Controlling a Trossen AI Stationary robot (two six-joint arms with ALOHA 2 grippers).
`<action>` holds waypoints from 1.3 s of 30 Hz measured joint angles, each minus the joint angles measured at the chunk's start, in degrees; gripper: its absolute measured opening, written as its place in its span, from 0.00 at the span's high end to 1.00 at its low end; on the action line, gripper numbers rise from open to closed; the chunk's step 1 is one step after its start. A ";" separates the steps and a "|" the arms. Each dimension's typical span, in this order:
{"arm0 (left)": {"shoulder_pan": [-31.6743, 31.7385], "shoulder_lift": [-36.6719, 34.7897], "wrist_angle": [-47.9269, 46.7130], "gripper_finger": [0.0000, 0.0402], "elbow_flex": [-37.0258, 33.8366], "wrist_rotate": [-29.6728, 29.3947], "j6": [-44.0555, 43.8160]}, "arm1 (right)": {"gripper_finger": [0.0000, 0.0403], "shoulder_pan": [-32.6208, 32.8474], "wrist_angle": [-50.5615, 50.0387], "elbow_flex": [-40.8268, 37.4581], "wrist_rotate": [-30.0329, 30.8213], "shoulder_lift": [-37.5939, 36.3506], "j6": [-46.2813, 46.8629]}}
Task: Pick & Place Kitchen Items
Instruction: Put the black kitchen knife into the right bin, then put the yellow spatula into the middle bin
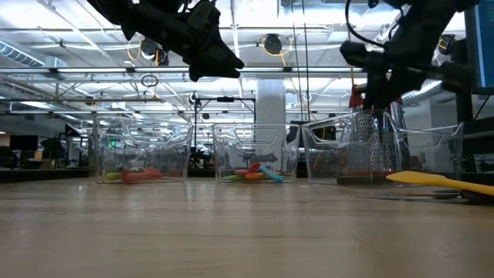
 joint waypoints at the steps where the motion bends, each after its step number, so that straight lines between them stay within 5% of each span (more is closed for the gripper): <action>1: 0.00 0.00 -0.08 0.56 0.00 0.00 0.00 | 0.92 -0.41 1.66 -0.78 0.66 -0.03 -0.01; 39: 1.46 0.00 -0.27 0.56 0.00 0.06 -0.33 | 0.78 -3.62 21.72 -14.17 0.87 -1.17 -1.06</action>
